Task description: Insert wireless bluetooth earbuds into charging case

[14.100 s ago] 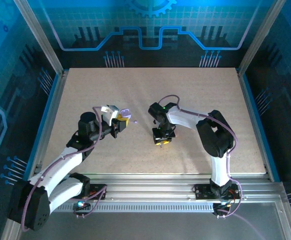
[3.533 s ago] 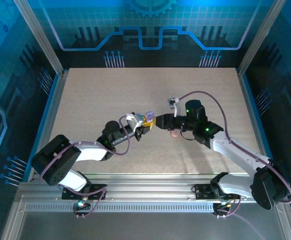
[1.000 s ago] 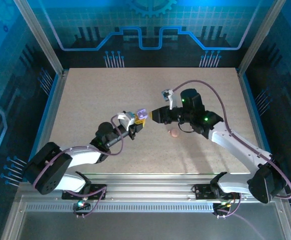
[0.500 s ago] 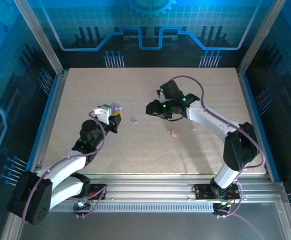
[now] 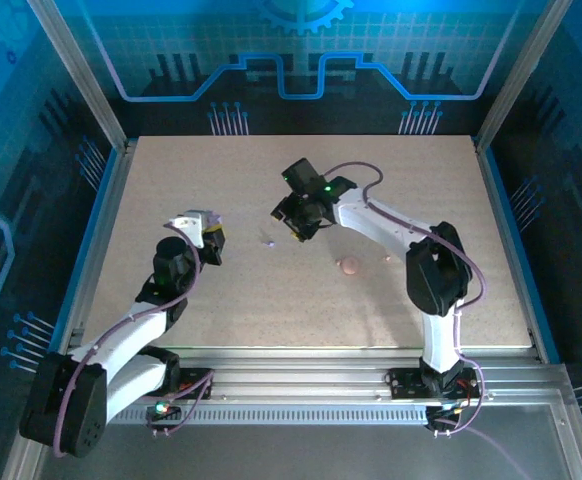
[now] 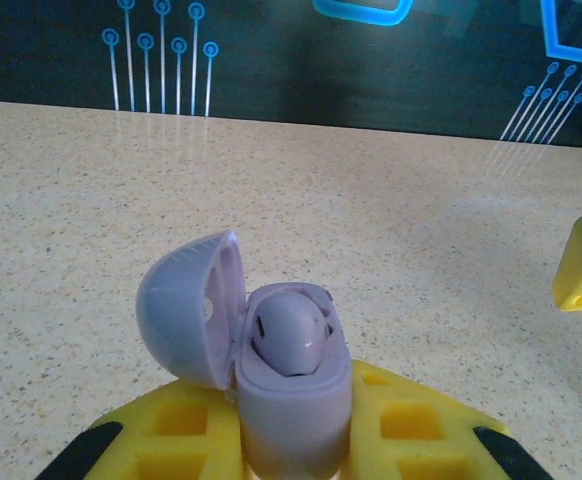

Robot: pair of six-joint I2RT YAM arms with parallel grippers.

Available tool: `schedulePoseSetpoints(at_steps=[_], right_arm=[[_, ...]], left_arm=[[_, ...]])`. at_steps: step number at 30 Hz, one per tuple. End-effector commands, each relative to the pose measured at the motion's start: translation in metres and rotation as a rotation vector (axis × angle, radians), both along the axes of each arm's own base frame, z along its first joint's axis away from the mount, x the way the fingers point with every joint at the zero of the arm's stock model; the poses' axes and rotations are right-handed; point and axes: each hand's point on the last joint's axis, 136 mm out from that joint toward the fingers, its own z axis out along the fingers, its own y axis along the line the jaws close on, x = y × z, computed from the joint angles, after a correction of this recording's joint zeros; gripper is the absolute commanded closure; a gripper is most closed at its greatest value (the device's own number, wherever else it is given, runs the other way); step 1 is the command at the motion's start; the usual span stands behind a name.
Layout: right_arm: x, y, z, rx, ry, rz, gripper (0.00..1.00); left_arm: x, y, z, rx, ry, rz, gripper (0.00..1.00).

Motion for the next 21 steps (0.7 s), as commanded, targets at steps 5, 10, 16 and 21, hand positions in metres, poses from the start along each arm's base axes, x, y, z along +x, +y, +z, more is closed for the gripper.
schedulePoseSetpoints(at_steps=[5, 10, 16, 21], right_arm=[[-0.004, -0.007, -0.033, -0.081, 0.155, -0.315, 0.48], [-0.003, -0.004, -0.046, -0.093, 0.191, -0.386, 0.51], [0.002, 0.000, -0.057, -0.095, 0.214, -0.417, 0.51], [0.006, -0.001, -0.070, -0.096, 0.236, -0.455, 0.51]], left_arm=[[0.011, 0.008, 0.014, -0.057, -0.021, 0.041, 0.84], [0.011, 0.011, 0.014, -0.065, -0.019, 0.048, 0.84], [0.012, 0.013, 0.009, -0.067, -0.008, 0.057, 0.84], [0.015, 0.017, 0.008, -0.069, -0.002, 0.069, 0.84]])
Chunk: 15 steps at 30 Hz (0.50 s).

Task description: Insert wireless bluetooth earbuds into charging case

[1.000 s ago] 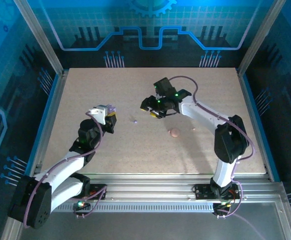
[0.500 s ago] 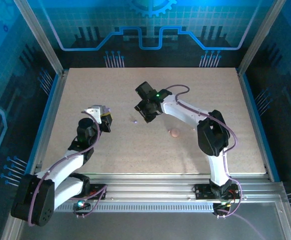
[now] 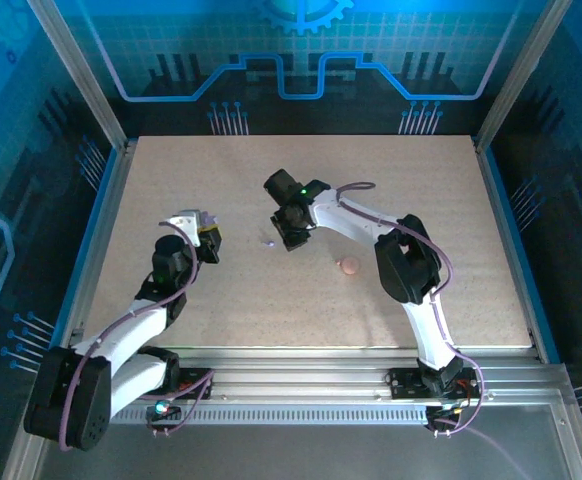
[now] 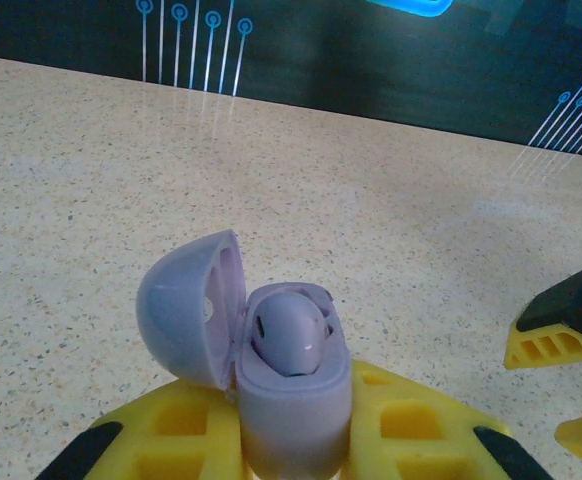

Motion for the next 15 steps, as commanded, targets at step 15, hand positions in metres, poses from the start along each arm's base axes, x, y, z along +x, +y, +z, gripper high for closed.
schedulePoseSetpoints(at_steps=[15], right_arm=[[0.004, 0.022, -0.050, -0.007, 0.112, -0.061, 0.57]], left_arm=[[0.016, 0.013, 0.017, -0.046, -0.035, 0.039, 0.84]])
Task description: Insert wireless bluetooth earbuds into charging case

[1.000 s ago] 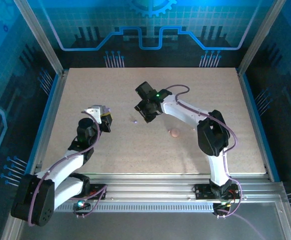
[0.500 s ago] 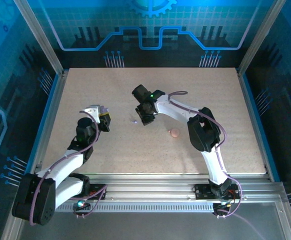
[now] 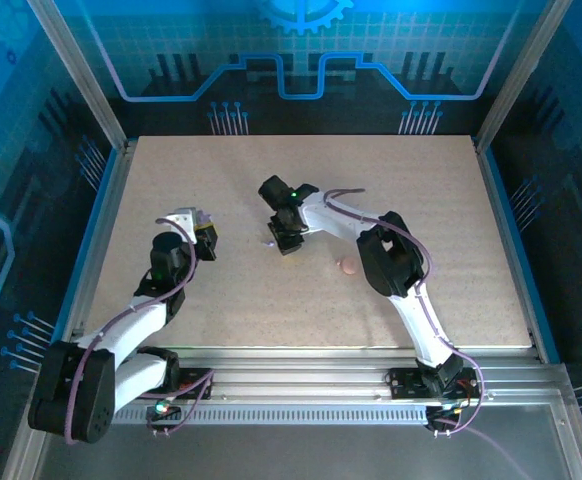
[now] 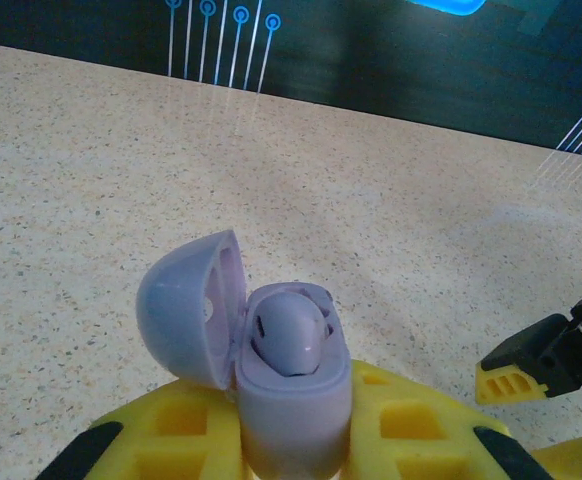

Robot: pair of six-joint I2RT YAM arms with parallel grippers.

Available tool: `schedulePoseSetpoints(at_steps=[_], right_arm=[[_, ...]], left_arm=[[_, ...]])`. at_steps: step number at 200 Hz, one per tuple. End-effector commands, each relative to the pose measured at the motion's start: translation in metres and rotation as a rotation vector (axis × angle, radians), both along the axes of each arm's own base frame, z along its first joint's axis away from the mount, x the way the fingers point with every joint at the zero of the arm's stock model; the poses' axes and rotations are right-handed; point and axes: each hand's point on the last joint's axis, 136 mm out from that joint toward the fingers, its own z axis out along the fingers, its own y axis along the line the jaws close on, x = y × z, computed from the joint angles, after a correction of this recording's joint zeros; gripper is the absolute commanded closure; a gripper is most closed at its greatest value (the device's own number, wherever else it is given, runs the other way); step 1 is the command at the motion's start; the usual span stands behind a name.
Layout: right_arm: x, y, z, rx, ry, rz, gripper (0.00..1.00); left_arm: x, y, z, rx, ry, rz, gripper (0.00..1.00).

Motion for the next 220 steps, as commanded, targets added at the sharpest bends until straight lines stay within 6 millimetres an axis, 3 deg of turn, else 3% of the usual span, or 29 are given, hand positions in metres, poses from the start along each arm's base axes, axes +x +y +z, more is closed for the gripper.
schedulePoseSetpoints(at_steps=[1, 107, 220], right_arm=[[-0.004, 0.010, -0.009, 0.005, 0.037, -0.017, 0.57], [-0.009, 0.038, -0.021, 0.048, 0.064, -0.010, 0.64], [-0.018, 0.027, -0.027, 0.011, 0.079, -0.003, 0.78]], left_arm=[[0.009, 0.001, 0.021, -0.047, -0.052, 0.003, 0.84], [0.008, 0.007, 0.026, -0.081, -0.070, 0.016, 0.84], [0.011, 0.013, 0.026, -0.111, -0.071, 0.030, 0.84]])
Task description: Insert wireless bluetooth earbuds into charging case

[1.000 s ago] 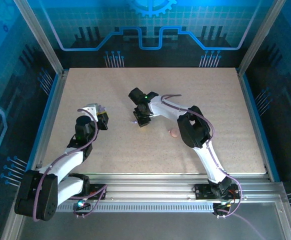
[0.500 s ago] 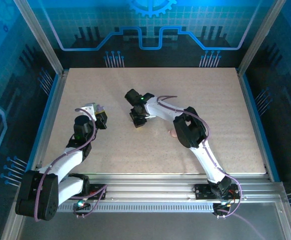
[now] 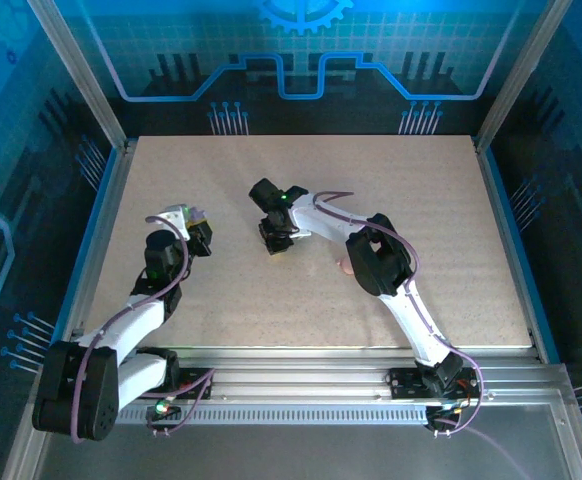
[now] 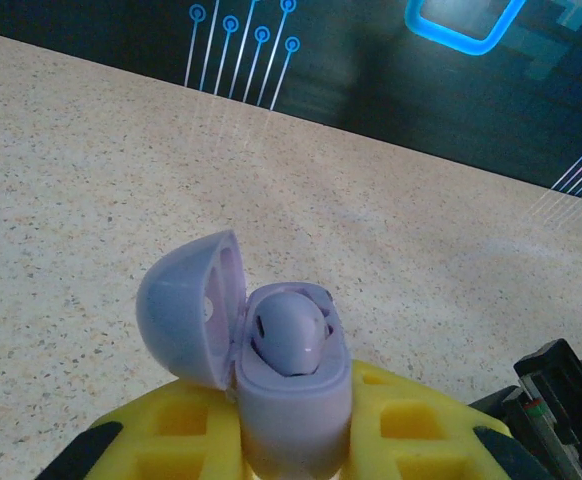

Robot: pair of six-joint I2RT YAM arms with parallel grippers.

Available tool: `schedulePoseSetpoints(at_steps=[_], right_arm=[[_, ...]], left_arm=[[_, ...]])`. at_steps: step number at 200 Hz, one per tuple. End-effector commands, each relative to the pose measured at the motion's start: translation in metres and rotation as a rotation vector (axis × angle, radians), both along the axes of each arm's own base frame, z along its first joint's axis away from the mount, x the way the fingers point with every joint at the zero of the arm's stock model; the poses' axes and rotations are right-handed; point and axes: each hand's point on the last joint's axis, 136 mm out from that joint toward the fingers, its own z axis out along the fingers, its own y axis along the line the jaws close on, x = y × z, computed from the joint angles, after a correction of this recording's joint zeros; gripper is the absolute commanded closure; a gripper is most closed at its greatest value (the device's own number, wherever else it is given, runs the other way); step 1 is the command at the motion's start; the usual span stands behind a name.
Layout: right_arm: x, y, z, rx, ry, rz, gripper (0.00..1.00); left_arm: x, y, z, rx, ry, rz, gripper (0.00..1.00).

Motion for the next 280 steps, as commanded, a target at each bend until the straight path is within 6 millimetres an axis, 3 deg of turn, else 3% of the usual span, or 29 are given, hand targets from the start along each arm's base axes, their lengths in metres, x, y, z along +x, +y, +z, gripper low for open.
schedulePoseSetpoints(at_steps=[1, 54, 61, 94, 144, 190, 237, 280], right_arm=[[-0.013, -0.002, -0.014, -0.034, 0.023, 0.014, 0.78], [-0.021, -0.019, -0.012, -0.076, -0.007, 0.036, 0.83], [-0.021, -0.021, 0.001, -0.068, -0.031, 0.038, 0.84], [-0.031, -0.038, 0.007, -0.091, -0.072, 0.064, 0.85], [-0.029, -0.056, 0.024, -0.082, -0.266, 0.151, 0.85], [-0.032, -0.076, 0.051, -0.120, -0.484, 0.299, 0.84], [-0.037, -0.095, 0.088, -0.180, -0.700, 0.486, 0.83], [-0.043, -0.111, 0.128, -0.243, -0.907, 0.669, 0.83]], left_arm=[[0.006, 0.000, 0.018, -0.028, -0.053, -0.006, 0.84], [0.007, -0.003, 0.014, -0.049, -0.046, -0.023, 0.84], [0.007, -0.003, 0.014, -0.050, -0.045, -0.025, 0.84], [0.008, -0.009, 0.010, -0.068, -0.036, -0.059, 0.84], [0.007, -0.022, 0.008, -0.102, -0.049, -0.121, 0.84], [0.001, -0.070, 0.010, -0.088, -0.069, -0.323, 0.84], [-0.022, -0.123, 0.009, 0.027, -0.096, -0.535, 0.83], [-0.038, -0.156, 0.010, 0.079, -0.142, -0.696, 0.84]])
